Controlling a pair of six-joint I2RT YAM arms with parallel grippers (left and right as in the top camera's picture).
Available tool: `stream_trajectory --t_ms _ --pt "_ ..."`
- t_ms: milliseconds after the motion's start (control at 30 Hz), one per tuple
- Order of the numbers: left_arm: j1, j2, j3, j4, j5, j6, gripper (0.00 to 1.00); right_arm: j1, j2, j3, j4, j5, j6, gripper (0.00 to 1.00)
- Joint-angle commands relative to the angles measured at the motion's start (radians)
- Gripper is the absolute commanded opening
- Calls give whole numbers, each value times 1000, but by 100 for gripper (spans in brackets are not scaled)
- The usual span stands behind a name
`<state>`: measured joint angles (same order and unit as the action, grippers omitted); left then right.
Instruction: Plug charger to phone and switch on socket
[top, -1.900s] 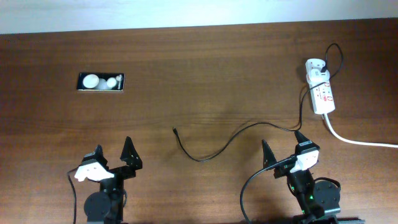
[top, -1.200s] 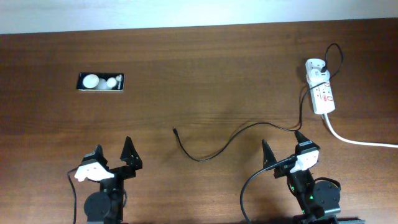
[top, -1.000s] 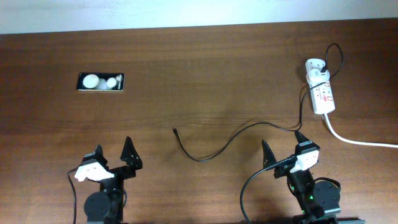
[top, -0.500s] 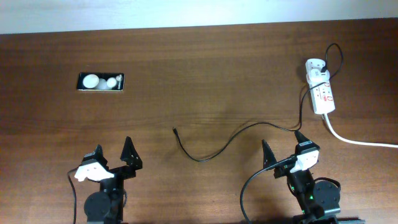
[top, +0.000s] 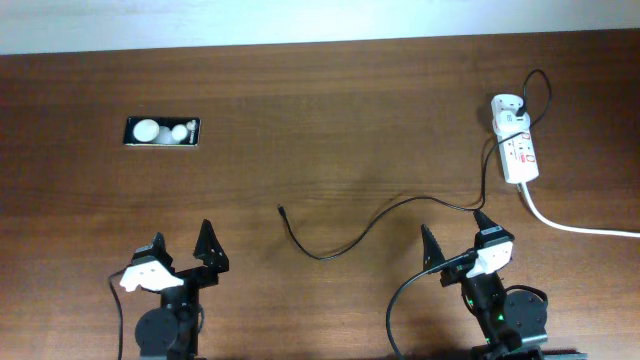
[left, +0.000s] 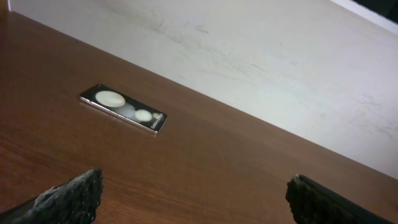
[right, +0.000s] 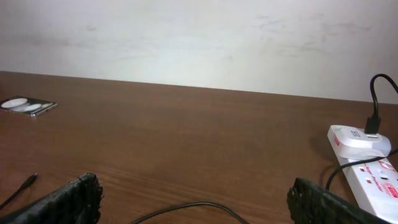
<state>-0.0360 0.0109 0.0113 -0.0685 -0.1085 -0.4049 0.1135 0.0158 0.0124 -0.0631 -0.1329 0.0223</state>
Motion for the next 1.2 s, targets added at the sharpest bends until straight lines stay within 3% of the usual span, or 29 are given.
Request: stream_trajectory --t_ms 0,233,400,467,667,900,1167 --pt "7 -6 -2 -1 -4 16 99 -3 -13 -7 -2 -13 -4 99" --pt "6 -6 19 -2 173 17 99 -3 -13 -7 -2 -13 -4 99" --pt "6 68 217 -153 96 77 99 -3 -13 -7 -2 -13 -4 99" --pt "6 163 342 -238 47 85 98 -3 -13 -7 -2 -13 -4 99" --pt "6 459 602 -293 47 85 99 -3 -13 -7 -2 -13 -4 99" --pt "6 849 954 -563 6 85 99 -3 -13 -7 -2 -13 -4 99" --pt "6 945 985 -586 17 85 99 -3 -13 -7 -2 -13 -4 99"
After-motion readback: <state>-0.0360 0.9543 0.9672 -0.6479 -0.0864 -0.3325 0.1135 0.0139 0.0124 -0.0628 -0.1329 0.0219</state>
